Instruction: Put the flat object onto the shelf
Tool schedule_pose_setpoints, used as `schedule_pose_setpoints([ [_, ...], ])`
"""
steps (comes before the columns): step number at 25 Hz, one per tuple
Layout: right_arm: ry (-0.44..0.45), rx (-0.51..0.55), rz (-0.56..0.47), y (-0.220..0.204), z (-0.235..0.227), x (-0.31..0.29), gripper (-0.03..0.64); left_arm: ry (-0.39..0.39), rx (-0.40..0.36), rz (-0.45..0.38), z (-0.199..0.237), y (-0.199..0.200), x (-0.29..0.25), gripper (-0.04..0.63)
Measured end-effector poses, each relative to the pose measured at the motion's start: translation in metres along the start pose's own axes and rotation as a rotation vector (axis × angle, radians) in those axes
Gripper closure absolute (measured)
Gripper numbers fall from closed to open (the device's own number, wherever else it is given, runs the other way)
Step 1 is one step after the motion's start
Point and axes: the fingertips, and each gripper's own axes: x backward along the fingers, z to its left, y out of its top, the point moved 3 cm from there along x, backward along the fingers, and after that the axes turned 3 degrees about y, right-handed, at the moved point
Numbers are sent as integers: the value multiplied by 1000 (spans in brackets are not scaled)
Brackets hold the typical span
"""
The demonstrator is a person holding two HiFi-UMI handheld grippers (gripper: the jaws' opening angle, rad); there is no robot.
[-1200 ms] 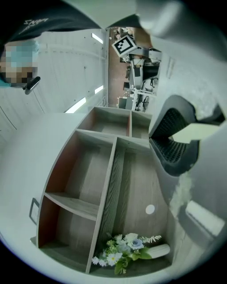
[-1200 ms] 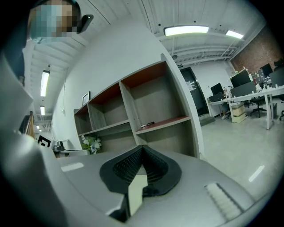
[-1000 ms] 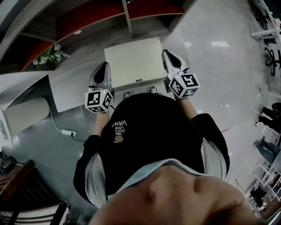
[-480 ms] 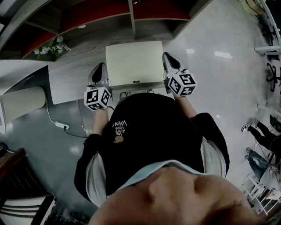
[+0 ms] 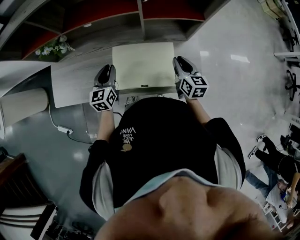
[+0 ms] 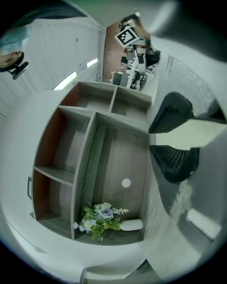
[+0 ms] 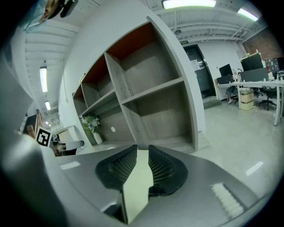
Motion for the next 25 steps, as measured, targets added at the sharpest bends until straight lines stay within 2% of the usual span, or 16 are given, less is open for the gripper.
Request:
schedule_pose_setpoints([
  [5, 1, -40, 59, -17, -11, -9, 433, 5, 29, 72, 5, -20, -11, 444],
  [12, 18, -65, 118, -35, -23, -22, 402, -1, 111, 165, 14, -46, -28, 342],
  [19, 42, -119, 182, -50, -29, -36, 388, -39, 138, 276, 17, -65, -45, 318],
  [25, 47, -182, 228, -64, -34, -48, 377, -66, 203, 341, 20, -75, -59, 304],
])
